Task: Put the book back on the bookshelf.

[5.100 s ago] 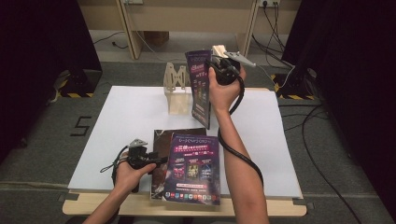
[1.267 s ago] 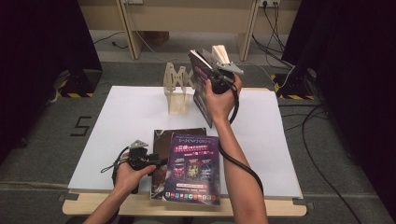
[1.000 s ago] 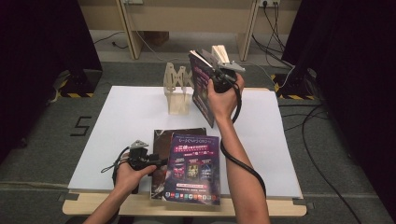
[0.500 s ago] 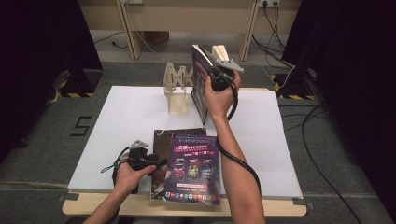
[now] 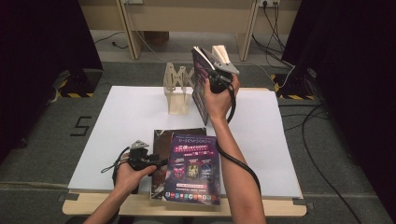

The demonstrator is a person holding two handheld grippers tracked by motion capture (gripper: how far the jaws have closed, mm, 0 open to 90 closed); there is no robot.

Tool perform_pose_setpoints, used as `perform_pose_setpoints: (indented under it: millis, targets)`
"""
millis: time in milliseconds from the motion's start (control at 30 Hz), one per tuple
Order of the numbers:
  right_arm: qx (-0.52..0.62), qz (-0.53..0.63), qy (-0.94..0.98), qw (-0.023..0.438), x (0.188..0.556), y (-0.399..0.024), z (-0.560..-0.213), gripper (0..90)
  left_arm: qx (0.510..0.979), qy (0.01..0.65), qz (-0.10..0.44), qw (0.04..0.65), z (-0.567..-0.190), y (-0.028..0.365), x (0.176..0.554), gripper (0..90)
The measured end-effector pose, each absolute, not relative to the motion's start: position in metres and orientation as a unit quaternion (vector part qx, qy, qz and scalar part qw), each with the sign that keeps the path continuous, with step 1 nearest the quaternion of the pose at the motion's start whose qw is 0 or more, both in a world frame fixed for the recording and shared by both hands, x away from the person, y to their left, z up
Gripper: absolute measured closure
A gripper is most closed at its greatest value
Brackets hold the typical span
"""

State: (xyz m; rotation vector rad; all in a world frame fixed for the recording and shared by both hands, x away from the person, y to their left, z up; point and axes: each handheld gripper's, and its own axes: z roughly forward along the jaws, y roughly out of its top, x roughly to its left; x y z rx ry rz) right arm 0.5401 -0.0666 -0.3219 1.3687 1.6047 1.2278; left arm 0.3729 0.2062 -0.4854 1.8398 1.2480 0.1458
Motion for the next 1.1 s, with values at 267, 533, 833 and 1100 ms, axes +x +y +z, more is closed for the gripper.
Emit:
perform_pose_setpoints:
  millis: [267,533,833,1100]
  targets:
    - [0.533,0.474,0.616,0.335,0.526,-0.072,-0.323,70.7,0.741,0.503,0.06,0.441,-0.485,0.206,0.372,44.4]
    - [0.523,0.482,0.622,0.327,0.514,-0.077,-0.324,66.7,0.741,0.502,0.059,0.443,-0.483,0.204,0.372,43.9]
    - [0.52,0.485,0.625,0.321,0.508,-0.079,-0.324,64.8,0.741,0.502,0.059,0.443,-0.483,0.204,0.372,43.8]
    - [0.535,0.485,0.633,0.278,0.518,-0.078,-0.323,78.3,0.74,0.502,0.059,0.443,-0.483,0.203,0.371,43.7]
